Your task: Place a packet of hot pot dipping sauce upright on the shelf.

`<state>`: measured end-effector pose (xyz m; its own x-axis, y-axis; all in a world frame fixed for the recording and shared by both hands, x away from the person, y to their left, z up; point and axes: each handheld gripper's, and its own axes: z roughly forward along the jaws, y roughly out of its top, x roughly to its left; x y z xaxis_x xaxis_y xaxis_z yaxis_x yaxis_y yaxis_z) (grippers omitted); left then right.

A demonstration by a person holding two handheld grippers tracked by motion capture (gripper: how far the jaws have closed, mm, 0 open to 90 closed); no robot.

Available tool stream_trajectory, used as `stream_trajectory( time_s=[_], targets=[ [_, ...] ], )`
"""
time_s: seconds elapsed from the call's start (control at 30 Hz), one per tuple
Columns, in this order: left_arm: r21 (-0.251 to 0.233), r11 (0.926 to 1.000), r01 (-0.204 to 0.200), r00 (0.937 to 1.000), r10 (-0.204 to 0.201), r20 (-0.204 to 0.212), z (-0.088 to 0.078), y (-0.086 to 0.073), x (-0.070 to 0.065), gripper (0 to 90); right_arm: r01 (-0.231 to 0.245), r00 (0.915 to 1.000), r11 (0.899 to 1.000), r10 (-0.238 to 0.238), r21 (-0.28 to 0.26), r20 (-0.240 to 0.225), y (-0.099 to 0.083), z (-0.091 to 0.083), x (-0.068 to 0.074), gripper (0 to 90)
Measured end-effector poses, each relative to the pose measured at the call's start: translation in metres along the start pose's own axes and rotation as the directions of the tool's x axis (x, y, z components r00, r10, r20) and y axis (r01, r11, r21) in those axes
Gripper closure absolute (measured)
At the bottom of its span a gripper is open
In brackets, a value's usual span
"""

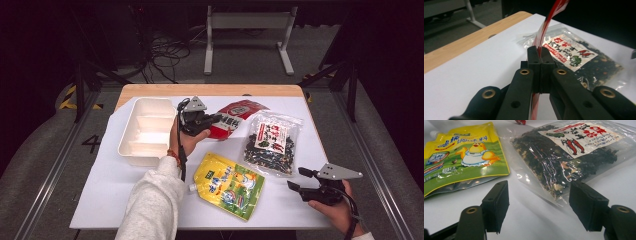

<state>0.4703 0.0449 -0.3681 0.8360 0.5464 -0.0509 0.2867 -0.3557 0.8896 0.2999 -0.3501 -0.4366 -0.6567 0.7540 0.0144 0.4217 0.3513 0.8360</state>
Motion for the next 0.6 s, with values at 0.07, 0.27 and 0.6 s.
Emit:
stream_trajectory(
  time_s=[0.07,0.27,0.6],
  targets=[
    [0.015,0.9999,-0.005,0.9999,0.005,0.009,0.002,0.001,0.0,89.8,-0.001,1.0,1.0,0.001,0.002,-0.001,0.0,0.0,0.0,32.4],
    [0.053,0.9974,-0.049,0.9988,0.05,-0.004,0.01,0.011,-0.006,89.5,0.0,1.0,1.0,0.0,0.004,-0.004,0.0,0.0,0.0,31.9],
    [-0.035,0.9993,-0.01,0.9999,0.01,-0.006,-0.01,0.014,0.004,90.0,-0.004,1.0,1.0,0.004,-0.006,-0.001,0.0,0.0,0.0,32.1]
  ],
)
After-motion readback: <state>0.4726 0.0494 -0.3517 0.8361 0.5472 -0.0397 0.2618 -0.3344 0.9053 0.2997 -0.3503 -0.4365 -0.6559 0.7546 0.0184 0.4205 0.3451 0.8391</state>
